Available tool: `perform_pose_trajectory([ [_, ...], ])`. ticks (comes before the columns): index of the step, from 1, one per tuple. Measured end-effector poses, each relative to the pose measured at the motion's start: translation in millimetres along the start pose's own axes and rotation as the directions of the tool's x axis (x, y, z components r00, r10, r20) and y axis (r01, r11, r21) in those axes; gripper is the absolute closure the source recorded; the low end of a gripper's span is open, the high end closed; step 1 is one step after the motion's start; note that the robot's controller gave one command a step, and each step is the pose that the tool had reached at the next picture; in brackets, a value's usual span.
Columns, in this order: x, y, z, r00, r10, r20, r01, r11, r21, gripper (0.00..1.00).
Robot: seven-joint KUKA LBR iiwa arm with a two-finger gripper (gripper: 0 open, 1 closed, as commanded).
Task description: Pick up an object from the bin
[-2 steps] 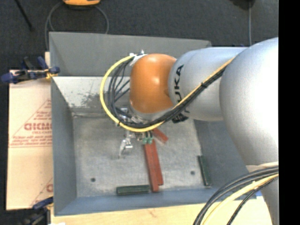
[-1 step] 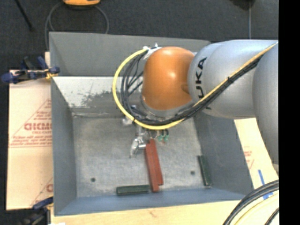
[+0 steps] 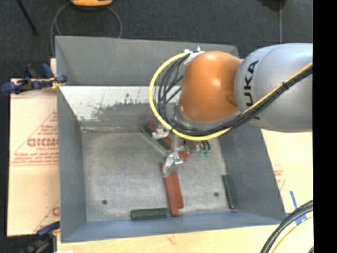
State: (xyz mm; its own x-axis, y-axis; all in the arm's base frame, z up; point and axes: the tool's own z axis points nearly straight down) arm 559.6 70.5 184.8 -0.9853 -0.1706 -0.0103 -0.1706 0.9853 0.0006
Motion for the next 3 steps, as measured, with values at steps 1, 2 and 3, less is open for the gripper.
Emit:
perform_pose_trajectory([
  [1,8.0,-17.4,49.4,0.995,-0.101,0.000,0.101,0.995,0.004,0.00],
  [2,-27.6,-51.7,64.7,0.979,-0.206,-0.015,0.206,0.979,-0.004,0.00],
  [3,-36.1,-70.1,83.5,0.955,-0.297,0.003,0.297,0.955,0.006,0.00],
])
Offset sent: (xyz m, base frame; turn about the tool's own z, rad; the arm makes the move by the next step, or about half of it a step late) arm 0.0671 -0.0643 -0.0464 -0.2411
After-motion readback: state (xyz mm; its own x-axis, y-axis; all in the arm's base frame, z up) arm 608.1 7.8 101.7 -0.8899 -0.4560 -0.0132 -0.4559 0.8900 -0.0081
